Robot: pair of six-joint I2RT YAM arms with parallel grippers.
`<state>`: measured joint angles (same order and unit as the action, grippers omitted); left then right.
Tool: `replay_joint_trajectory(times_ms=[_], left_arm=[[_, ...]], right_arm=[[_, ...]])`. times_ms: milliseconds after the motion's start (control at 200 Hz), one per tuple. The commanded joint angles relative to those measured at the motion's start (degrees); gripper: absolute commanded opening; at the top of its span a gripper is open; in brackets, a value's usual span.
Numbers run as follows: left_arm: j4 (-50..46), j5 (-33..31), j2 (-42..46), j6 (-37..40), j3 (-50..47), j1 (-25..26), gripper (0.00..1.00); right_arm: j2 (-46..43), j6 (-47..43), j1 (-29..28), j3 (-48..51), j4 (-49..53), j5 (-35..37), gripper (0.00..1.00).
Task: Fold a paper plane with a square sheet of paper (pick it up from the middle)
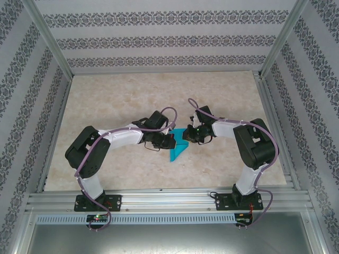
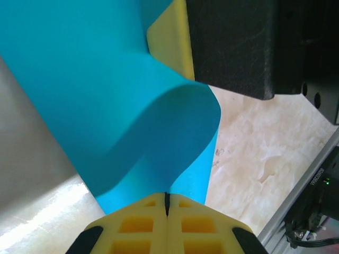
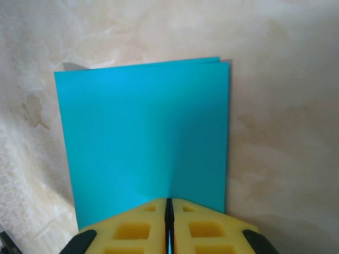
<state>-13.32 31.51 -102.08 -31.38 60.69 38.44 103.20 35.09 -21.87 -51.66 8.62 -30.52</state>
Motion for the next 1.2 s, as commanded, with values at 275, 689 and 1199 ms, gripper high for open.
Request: replay_joint_trajectory(times_ms=[275,689,1199], left_arm=[[-5.1,-7.0,-3.0,3.8,2.3,-0.8,0.02],[-6.4,-8.1,-5.1,5.4,4.4,-0.9,0.03],[-6.5,-9.6,-6.1,4.6,3.6,-0.9,0.03]], right_arm=[[2.1,-1.3,-0.2,-0.1,2.9,2.5,0.12],[2.0,-1.3,-0.4,-0.5,3.4,2.6,0.13],[2.1,-1.2,-0.5,-0.9,3.9,2.9,0.13]])
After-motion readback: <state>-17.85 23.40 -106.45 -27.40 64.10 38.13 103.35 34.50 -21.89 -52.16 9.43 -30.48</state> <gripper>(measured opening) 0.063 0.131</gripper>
